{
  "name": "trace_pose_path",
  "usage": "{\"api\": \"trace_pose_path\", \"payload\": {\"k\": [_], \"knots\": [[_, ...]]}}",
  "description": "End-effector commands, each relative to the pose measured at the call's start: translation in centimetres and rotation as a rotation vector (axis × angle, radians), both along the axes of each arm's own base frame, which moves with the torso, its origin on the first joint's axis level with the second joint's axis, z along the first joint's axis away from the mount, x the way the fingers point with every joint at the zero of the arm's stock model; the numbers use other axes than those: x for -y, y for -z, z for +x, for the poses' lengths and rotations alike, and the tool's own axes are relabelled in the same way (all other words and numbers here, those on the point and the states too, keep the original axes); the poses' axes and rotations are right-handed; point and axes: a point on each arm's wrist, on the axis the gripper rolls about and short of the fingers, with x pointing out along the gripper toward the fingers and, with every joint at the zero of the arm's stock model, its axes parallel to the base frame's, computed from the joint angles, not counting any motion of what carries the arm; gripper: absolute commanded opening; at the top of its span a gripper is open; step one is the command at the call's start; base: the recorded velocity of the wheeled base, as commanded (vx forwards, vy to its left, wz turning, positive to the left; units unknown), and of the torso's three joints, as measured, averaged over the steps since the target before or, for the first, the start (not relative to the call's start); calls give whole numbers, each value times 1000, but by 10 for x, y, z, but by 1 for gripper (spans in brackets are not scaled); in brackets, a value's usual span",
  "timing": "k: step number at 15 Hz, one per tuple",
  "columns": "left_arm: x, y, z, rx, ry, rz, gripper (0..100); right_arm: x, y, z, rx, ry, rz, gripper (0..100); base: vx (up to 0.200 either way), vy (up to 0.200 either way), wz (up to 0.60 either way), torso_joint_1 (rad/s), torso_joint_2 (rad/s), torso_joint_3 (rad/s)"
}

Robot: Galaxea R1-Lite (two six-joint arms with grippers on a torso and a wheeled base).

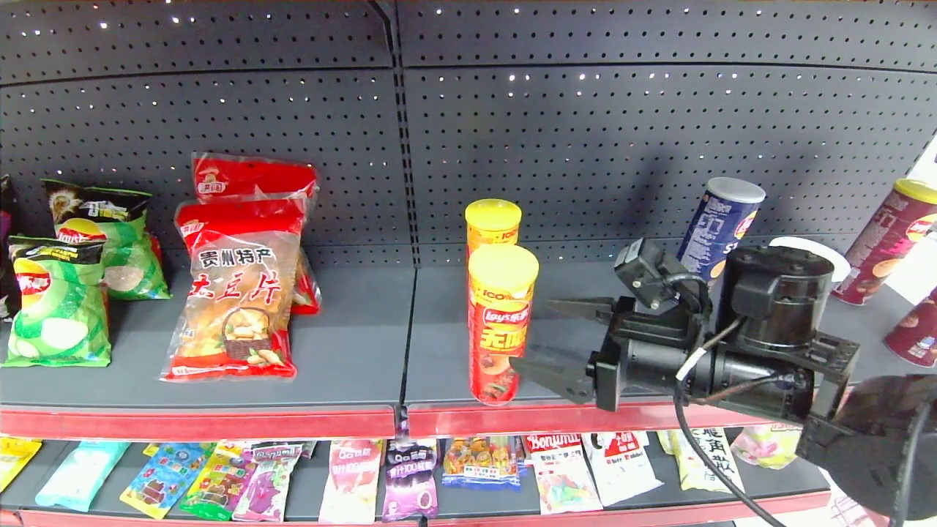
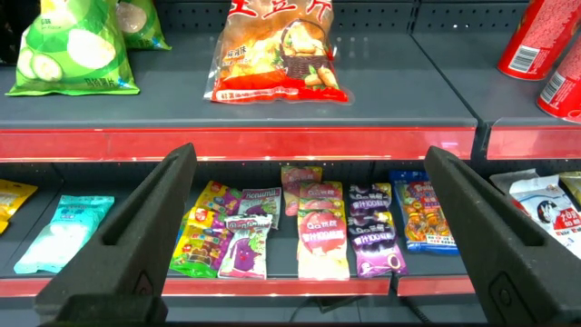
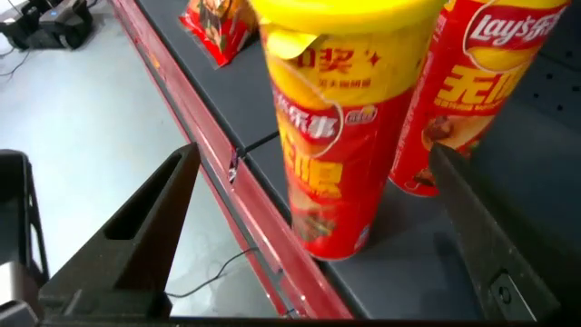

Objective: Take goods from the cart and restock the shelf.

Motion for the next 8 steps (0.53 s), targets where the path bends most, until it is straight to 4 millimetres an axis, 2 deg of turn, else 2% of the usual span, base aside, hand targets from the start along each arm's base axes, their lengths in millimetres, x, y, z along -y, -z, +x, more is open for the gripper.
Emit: {"api": "trace_pose_path", "payload": {"k": [1,3,5,8], "knots": [[0,0,0,-1,0,0,100,13,-5,-21,-4,-5,9,100,0,0,0,0,0,0],[0,0,0,-1,0,0,100,24,0,-37,-38,-5,3,100,0,0,0,0,0,0],[0,0,0,-1,0,0,100,29,7,-44,-94,19,-3,100,0,0,0,0,0,0],[0,0,0,-1,0,0,100,33,13,-39,-146,92,-51,100,0,0,0,0,0,0]]}}
